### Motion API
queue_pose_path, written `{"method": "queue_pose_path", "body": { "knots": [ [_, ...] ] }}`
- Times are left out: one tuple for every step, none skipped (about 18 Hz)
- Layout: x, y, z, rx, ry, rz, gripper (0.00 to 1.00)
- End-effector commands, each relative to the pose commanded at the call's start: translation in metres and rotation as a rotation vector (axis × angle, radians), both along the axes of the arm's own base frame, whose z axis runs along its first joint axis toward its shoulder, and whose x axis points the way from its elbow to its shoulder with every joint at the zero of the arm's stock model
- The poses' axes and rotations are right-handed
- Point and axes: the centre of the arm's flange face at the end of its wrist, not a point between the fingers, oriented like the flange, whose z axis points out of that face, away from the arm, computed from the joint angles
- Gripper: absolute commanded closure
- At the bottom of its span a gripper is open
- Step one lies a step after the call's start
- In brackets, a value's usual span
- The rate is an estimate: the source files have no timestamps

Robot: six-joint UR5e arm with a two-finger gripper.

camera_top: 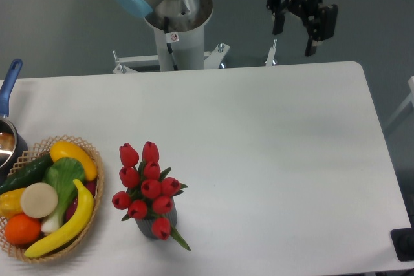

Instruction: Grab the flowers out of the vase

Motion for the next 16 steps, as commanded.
{"method": "queue_pose_path", "body": {
  "knots": [
    [0.0003,0.0014,0.0019,0.008,0.003,-0.003,0.0],
    [0.0,0.0015,0.003,0.016,0.002,-0.003,0.0],
    [-0.0001,0.0018,0.0034,0.02,0.005,-0.004,0.0],
    [-0.0001,0.0017,0.0028,0.018,0.005,-0.003,0.0],
    [-0.0001,0.0017,0.0028,0.018,0.005,-0.003,0.0],
    [-0.0001,0.0017,0.0028,0.018,0.005,-0.002,0.0],
    [-0.0001,0.0017,0.0028,0.018,0.005,-0.002,0.0],
    [-0.0001,0.0017,0.0028,0.019,0.004,0.001,0.0],
    [-0.0002,0.0017,0.0035,0.02,0.004,0.005,0.0],
    [0.0,0.0024,0.0045,0.021,0.004,0.011,0.0],
    [-0.0001,0.0026,0.0053,0.024,0.004,0.015,0.0],
    [0.0,0.0026,0.0059,0.024,0.004,0.015,0.0],
    [-0.0004,0.0026,0.0084,0.025,0.01,0.015,0.0],
    [0.0,0.0033,0.0085,0.025,0.009,0.015,0.0],
    [0.0,0.0031,0.0084,0.025,0.007,0.021,0.0],
    [0.0,0.0033,0.0085,0.027,0.004,0.029,0.0]
  ]
}}
